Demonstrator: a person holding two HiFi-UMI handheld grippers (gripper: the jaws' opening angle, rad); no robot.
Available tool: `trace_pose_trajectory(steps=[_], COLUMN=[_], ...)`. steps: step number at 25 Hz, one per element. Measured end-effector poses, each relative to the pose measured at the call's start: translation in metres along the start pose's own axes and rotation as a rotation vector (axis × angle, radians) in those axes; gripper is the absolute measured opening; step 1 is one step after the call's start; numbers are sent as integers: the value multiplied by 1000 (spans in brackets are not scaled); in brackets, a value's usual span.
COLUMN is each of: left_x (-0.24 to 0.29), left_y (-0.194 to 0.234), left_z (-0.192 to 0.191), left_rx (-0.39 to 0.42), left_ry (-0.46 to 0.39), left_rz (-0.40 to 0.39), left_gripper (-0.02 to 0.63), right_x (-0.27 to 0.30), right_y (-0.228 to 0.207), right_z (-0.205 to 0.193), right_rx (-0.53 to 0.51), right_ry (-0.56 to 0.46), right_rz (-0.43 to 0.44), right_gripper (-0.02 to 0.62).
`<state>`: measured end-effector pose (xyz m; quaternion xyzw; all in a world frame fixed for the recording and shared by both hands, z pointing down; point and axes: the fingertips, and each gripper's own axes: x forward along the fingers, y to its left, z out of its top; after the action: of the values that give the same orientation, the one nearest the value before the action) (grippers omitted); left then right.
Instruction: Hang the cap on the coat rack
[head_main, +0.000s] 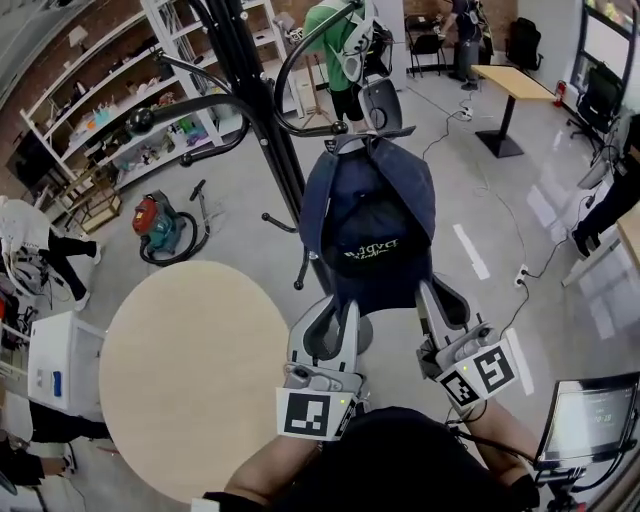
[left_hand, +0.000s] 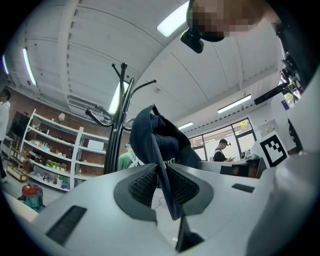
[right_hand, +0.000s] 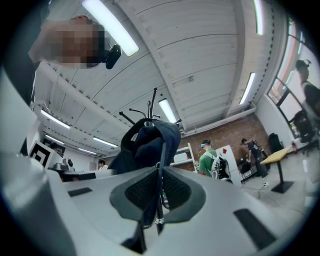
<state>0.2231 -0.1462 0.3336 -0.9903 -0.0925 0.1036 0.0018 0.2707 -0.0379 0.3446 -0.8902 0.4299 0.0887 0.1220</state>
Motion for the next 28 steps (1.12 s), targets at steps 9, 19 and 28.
trace_pose_trajectory(steps=[9,19,28], left_x=[5,6,13], left_y=[28,23,31], left_z=[-2,-7,-10], left_rx=[-35,-60,-62], left_ry=[-1,23,33], left_rz=[-109,-177,-179], left_gripper=[61,63,63], right_x=[16,8,16], right_y=[14,16,12], right_z=[-5,0,-5], right_rx=[-8,-30,-3], right_ry=[3,2,-3], right_rz=[-119,-180,-183], right_gripper=[31,31,31])
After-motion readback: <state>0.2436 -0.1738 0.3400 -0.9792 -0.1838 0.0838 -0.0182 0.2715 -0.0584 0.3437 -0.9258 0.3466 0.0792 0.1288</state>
